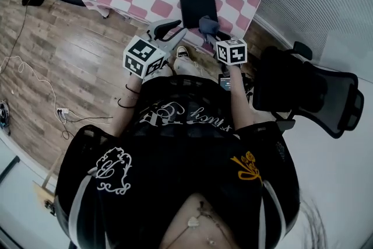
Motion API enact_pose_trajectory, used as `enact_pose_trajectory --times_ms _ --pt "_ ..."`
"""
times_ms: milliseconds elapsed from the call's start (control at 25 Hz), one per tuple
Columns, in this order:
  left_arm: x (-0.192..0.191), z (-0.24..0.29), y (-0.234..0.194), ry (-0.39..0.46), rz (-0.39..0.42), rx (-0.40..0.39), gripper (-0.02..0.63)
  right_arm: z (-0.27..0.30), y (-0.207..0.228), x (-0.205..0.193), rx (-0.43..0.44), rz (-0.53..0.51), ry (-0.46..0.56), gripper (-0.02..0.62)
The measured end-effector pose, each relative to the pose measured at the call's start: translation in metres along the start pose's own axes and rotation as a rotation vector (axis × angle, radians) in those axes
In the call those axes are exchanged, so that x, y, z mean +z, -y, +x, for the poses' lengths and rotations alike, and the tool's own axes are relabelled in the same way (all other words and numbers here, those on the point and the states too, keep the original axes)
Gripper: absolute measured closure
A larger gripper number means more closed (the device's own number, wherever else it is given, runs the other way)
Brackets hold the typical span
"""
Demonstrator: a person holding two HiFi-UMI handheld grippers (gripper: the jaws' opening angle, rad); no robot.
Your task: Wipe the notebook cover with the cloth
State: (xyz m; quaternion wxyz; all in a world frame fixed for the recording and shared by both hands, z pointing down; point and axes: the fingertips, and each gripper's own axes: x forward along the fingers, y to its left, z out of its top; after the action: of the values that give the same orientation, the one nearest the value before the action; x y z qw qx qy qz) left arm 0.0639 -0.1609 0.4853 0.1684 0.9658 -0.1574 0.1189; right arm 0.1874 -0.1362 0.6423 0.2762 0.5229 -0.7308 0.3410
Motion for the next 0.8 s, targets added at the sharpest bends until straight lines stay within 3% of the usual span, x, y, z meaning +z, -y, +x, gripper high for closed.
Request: enact_pose_trajectory --times_ms 360,800 --pt "-0.002 0.000 0.013 -0.007 0.017 -0.034 0.511 -0.023 0.053 -0.026 -0.144 0.179 0.026 0.465" --pt "-0.005 -0.031 0.018 0.009 0.037 -0.010 0.511 -0.041 0.025 0.003 -0.139 0.124 0.132 0.465"
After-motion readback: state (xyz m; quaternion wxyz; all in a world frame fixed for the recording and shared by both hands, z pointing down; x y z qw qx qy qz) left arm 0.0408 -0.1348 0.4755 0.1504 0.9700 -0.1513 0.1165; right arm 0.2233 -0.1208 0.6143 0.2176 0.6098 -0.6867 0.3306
